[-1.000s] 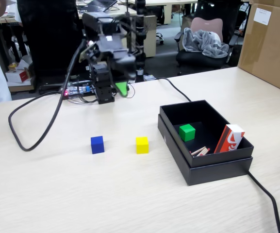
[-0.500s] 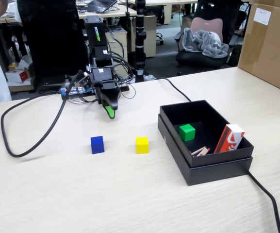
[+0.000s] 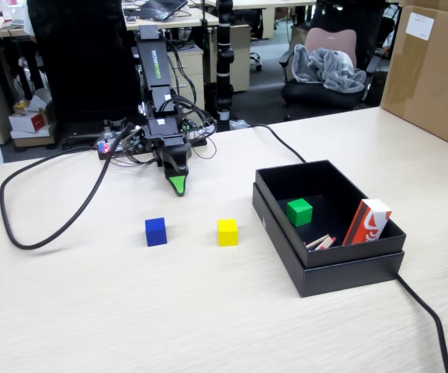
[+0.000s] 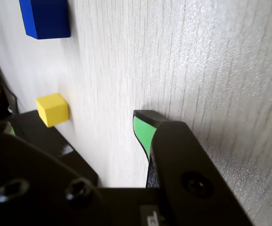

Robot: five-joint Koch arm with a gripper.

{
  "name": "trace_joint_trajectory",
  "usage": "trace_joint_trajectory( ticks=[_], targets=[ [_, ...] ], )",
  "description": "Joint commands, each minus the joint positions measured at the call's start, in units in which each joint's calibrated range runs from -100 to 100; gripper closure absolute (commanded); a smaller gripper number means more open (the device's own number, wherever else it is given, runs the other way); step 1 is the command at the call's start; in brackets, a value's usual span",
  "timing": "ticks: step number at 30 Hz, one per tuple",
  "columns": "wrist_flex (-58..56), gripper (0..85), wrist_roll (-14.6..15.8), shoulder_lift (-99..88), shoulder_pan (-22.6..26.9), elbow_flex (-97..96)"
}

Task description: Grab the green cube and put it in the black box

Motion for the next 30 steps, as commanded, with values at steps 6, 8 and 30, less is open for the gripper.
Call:
trace_joint_trajectory(
  ticks=[6,8,30],
  targets=[
    [-4.44,36.2,-0.15,0.01,-0.2,-0.48],
    [-4.44,36.2,-0.15,0.01,-0.2,-0.48],
    [-4.44,36.3,-0.2,0.01,-0.2,-0.57]
  ],
)
